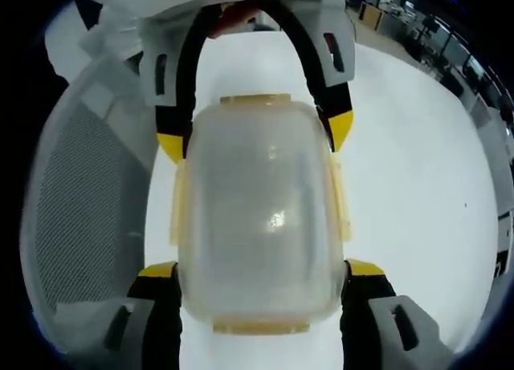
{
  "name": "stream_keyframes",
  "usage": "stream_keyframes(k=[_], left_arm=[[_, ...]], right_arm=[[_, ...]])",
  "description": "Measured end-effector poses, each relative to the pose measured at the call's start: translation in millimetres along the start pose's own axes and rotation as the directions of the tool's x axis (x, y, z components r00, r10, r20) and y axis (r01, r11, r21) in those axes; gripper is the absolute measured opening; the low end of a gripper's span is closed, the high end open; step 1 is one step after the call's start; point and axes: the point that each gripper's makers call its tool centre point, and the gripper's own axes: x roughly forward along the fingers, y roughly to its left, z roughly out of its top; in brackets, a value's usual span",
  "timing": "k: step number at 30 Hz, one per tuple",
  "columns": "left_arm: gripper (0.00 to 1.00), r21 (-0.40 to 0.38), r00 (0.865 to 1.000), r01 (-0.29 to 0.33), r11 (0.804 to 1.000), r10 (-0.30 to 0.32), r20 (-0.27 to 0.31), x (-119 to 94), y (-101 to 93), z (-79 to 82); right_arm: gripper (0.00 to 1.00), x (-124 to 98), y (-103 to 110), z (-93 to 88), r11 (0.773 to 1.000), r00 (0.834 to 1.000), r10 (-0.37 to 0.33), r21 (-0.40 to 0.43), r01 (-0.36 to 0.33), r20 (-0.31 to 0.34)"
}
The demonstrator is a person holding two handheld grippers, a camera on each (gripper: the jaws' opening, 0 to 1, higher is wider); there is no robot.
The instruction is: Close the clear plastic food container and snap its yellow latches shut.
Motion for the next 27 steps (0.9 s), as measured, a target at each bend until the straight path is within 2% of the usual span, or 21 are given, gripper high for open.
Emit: stream_keyframes(k=[14,27], left_arm=[[0.84,-0.008,1.0,0.009,1.0,-0.009,0.001,1,-1.1,-2.3],[0.84,-0.01,1.0,0.004,1.0,-0.004,-0.008,0,11.3,-8.1]], right_arm=[[0.85,6,-1,2.0,1.0,1.0,0.017,0.009,-0.017,-0.002],[0.85,7,-11,9.3,1.0,1.0,0.014,0.014,-0.014,0.009]])
